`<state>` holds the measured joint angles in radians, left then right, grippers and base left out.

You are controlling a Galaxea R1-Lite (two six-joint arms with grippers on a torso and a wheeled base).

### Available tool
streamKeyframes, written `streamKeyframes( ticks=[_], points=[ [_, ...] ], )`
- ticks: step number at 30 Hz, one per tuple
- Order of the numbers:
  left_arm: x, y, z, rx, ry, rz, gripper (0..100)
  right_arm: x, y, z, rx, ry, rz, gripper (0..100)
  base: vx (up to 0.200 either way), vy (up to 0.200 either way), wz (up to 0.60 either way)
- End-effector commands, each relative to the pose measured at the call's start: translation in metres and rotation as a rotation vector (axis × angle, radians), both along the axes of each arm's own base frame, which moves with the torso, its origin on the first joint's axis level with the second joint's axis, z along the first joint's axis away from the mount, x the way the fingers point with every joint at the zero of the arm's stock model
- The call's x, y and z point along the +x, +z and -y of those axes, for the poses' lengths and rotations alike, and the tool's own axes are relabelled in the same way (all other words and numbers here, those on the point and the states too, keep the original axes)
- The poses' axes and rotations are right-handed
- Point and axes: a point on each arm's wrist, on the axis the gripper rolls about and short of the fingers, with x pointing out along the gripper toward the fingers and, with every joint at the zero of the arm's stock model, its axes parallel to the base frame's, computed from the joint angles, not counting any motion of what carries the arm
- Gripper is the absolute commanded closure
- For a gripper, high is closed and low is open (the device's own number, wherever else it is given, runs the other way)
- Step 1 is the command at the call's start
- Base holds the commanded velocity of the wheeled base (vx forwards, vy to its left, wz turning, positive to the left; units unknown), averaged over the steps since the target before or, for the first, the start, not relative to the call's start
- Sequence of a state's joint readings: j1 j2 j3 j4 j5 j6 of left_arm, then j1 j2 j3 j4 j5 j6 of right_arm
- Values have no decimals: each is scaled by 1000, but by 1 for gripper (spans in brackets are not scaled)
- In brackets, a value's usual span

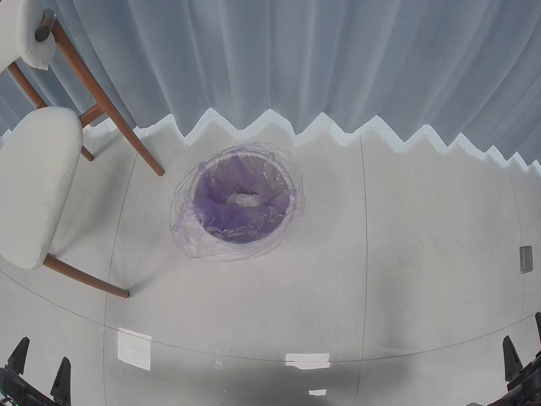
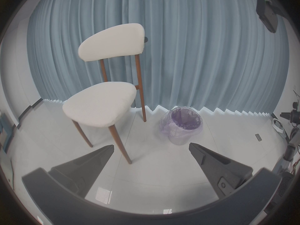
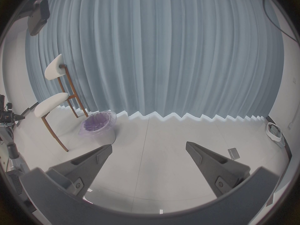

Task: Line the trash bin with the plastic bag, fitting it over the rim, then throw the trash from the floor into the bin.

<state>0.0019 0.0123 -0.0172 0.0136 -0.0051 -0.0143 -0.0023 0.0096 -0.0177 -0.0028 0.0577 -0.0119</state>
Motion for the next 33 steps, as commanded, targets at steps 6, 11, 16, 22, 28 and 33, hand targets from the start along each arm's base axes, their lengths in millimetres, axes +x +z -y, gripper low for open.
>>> streamKeyframes(
  ticks=[6,11,16,22,28,33],
  points=[
    [0,-4,0,-1,0,-4,0,1,-5,0,0,1,-8,0,0,200,0],
    [0,-4,0,-1,0,-2,0,1,-5,0,0,0,-8,0,0,200,0],
    [0,-4,0,-1,-1,-5,0,1,-5,0,0,1,-8,0,0,200,0],
    [1,-4,0,-1,2,-11,0,1,-5,0,0,0,-8,0,0,200,0],
    [1,-4,0,0,2,-11,0,1,-5,0,0,0,-8,0,100,200,0],
    [1,-4,0,3,3,-11,0,1,-5,0,0,0,-8,0,200,120,0]
  ],
)
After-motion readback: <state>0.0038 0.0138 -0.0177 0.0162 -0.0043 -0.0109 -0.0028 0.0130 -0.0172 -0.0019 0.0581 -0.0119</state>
